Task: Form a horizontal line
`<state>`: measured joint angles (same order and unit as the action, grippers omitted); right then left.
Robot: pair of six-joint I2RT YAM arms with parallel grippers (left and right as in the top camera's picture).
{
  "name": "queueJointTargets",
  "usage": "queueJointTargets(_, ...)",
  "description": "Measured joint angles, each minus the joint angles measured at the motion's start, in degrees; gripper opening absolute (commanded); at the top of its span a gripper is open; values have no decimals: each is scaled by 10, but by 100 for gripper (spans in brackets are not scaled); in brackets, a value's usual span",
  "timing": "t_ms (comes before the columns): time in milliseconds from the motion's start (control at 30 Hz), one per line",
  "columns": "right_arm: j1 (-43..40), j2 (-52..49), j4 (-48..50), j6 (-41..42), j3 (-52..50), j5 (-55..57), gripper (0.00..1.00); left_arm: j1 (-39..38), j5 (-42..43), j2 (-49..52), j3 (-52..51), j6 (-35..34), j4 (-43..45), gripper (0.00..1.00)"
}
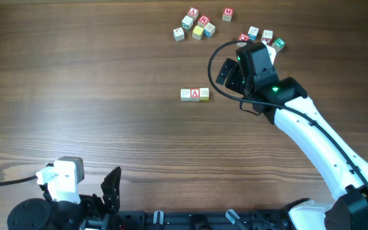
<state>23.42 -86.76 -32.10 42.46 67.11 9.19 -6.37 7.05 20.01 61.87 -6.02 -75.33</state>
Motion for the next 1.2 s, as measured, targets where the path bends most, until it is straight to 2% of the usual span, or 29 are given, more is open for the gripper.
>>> queueJointTargets(200, 0, 56, 34, -39, 0, -1, 100, 0, 0, 0, 0, 0, 0, 100)
queueJointTargets(467, 0, 204, 48, -161, 0, 30, 100, 0, 0, 0, 0, 0, 0, 100)
queueJointTargets(633, -3, 245, 73, -225, 0, 44, 100, 0, 0, 0, 0, 0, 0, 100)
queueJointTargets(800, -57, 276, 71, -258, 0, 28, 100, 0, 0, 0, 0, 0, 0, 100)
queueJointTargets(967, -107, 353, 71, -270, -2, 1, 100, 0, 0, 0, 0, 0, 0, 100)
queueJointTargets(1100, -109, 440, 122, -287, -64, -2, 100, 0, -1, 0, 0, 0, -1, 100)
queueJointTargets(1200, -120, 528, 212, -288, -181, -6, 100, 0, -2, 0, 0, 0, -1, 100)
